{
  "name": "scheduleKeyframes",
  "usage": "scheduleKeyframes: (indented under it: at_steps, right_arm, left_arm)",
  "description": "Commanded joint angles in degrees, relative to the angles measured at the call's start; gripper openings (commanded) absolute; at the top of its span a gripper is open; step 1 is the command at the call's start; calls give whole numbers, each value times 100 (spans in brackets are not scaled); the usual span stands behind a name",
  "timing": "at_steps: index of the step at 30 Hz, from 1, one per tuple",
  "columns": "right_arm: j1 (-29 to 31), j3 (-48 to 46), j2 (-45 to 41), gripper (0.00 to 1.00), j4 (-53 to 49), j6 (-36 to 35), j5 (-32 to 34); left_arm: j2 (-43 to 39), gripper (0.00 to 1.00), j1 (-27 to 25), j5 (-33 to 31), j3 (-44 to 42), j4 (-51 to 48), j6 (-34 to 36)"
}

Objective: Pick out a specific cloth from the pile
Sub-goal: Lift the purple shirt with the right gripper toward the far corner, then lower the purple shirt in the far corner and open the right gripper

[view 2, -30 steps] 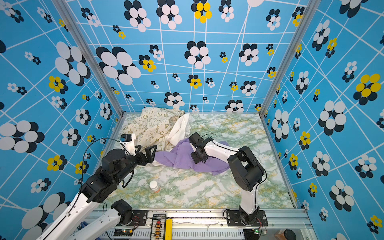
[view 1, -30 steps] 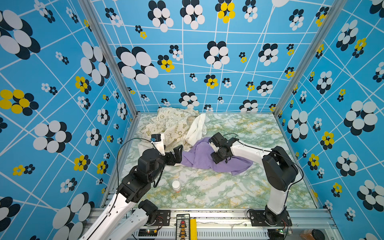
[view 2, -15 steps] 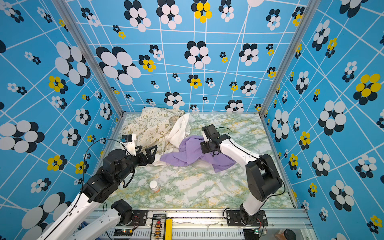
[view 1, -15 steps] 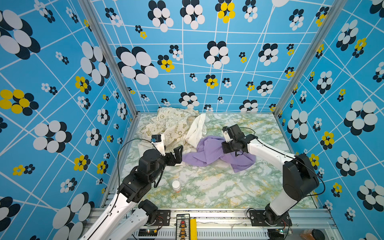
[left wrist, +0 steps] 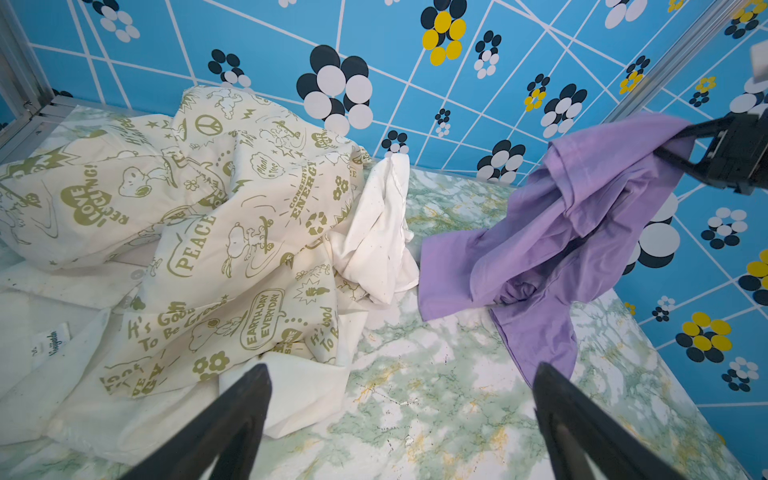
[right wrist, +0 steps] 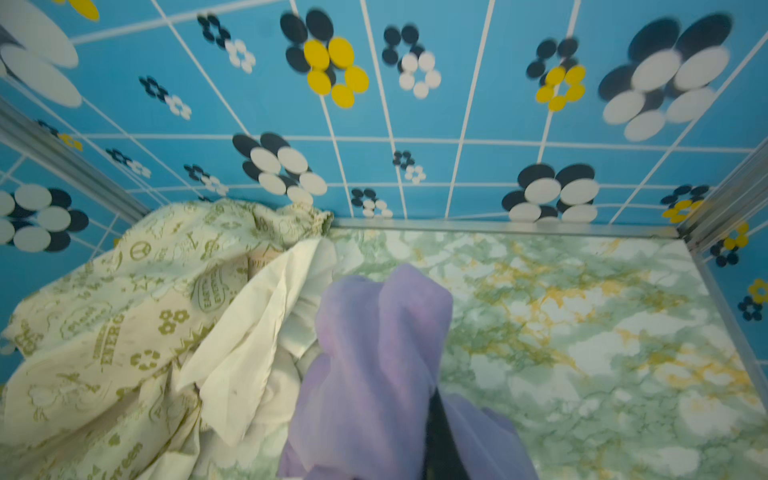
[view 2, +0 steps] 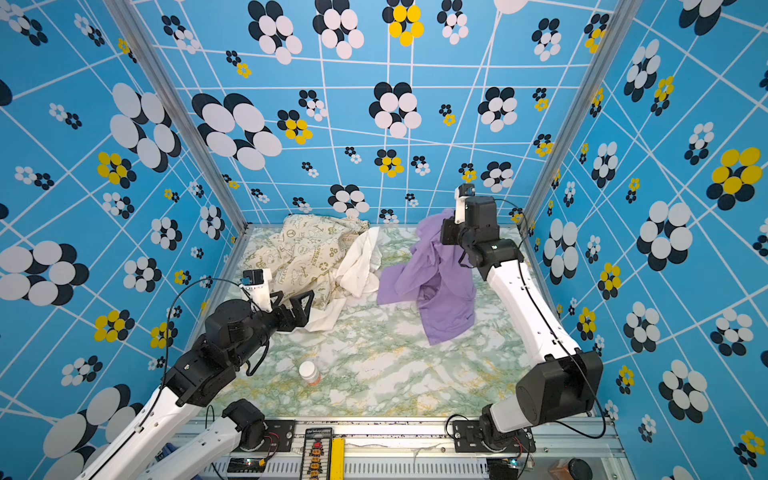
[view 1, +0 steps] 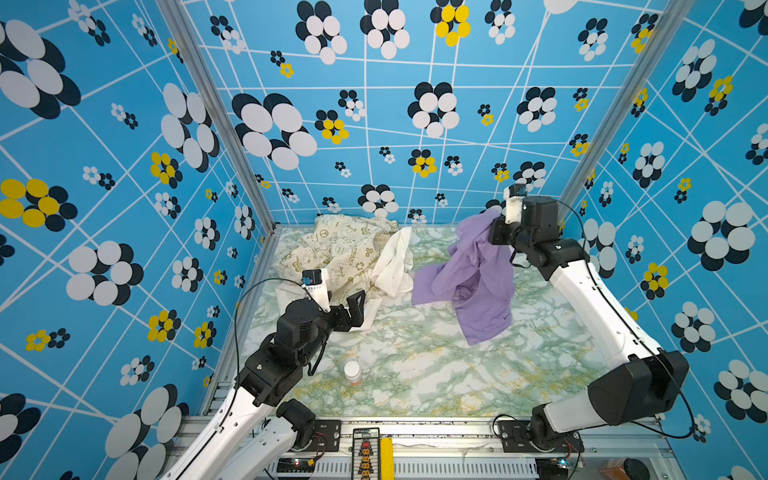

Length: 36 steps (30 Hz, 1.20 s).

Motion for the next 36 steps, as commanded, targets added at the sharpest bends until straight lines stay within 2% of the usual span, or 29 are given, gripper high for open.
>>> scheduleKeyframes:
  at_steps: [1,6,12,17,23,25,28,30,32,33,36]
  right_arm:
    - [-228,1112,435,0,-59,-54,-103]
    - [-461,3178,1349,0,-665,142,-248]
    - [-461,4779,2102,0,-928,-217,-440]
    - [-868,4662,2470,0,-1264,-339,-369]
    - [-1217,3155,2402,1,-1240,-251,96]
    - [-1346,2540,2302,10,-1188,-178,250]
    - [-1583,1607,2093,34,-1219,202,436]
    - [-1813,868,1827,56,-1023,573,176]
    - [-1991,201,1502,87,-662,891,19]
    - [-2044,-132,1317,99,-480,987,51]
    - [-2078,-500,1009,99,-141,923,88]
  left_arm:
    - [-19,99,50,9,-136,218,-37]
    - [25,99,55,18,-142,238,-15]
    - [0,99,77,-13,-175,260,33]
    - [-2,99,100,23,-246,367,14]
    - [14,99,126,62,-259,402,18]
    - [7,99,123,79,-276,423,7]
    - [-5,99,138,95,-281,425,-11]
    - [-18,99,138,99,-287,419,-3]
    - [-27,99,147,97,-281,415,7]
    - [-32,99,156,106,-281,419,9]
    - [-11,99,173,136,-290,452,-8]
